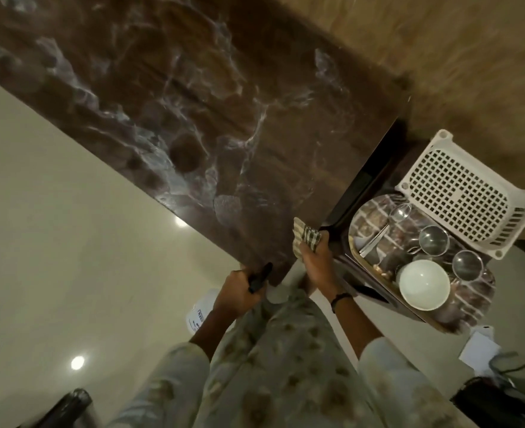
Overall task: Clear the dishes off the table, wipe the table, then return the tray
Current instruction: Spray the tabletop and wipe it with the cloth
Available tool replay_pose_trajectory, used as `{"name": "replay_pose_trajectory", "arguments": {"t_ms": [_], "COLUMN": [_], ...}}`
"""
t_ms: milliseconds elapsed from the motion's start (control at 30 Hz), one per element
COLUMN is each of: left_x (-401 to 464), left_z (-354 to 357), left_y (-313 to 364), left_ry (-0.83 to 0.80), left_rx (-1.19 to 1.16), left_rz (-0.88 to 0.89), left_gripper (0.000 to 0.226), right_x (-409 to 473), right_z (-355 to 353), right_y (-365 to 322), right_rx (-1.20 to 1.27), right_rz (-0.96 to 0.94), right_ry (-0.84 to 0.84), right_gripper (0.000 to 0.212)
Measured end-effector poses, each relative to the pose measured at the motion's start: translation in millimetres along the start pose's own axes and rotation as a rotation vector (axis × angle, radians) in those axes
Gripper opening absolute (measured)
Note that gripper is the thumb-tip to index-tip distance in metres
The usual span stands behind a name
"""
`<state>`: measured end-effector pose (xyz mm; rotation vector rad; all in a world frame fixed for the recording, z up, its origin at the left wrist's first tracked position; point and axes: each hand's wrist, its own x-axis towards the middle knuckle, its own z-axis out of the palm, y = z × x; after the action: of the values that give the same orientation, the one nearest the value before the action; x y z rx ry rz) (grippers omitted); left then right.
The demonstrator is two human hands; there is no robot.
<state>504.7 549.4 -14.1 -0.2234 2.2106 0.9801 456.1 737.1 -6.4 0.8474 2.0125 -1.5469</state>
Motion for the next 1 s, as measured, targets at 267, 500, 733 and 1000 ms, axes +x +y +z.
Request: {"name": "replay_pose_trajectory", "arguments": {"t_ms": [267, 500, 733, 1000], "left_x": [17.3, 20.4, 19.6, 26.7], "left_z": [4.0, -2.4, -17.2, -25.7], "left_y": [-4.4, -21.0, -35.2, -36.2], "left_ry": [0.053, 0.056, 0.155, 0.204], "left_rx": [0.005, -0.12, -0.209, -0.281], "left_rz": [-0.01, -0.037, -0.003, 0.009], "left_gripper": [0.033, 0.036, 0.034, 0.019], "right_x": [-12.8, 4.2, 6.9, -11.7], "right_z": [18.7, 40.0, 82.6, 54.0], "right_y": [17.9, 50.7, 77.5, 118.7], "right_rx": [-0.195, -0.668, -1.084, -1.303], "right_rz": [-0.166, -0.448, -0.45, -0.87], "right_ry": [0.187, 0.126, 0.096, -0.305], "right_gripper": [0.024, 0.069, 0.083, 0.05]}}
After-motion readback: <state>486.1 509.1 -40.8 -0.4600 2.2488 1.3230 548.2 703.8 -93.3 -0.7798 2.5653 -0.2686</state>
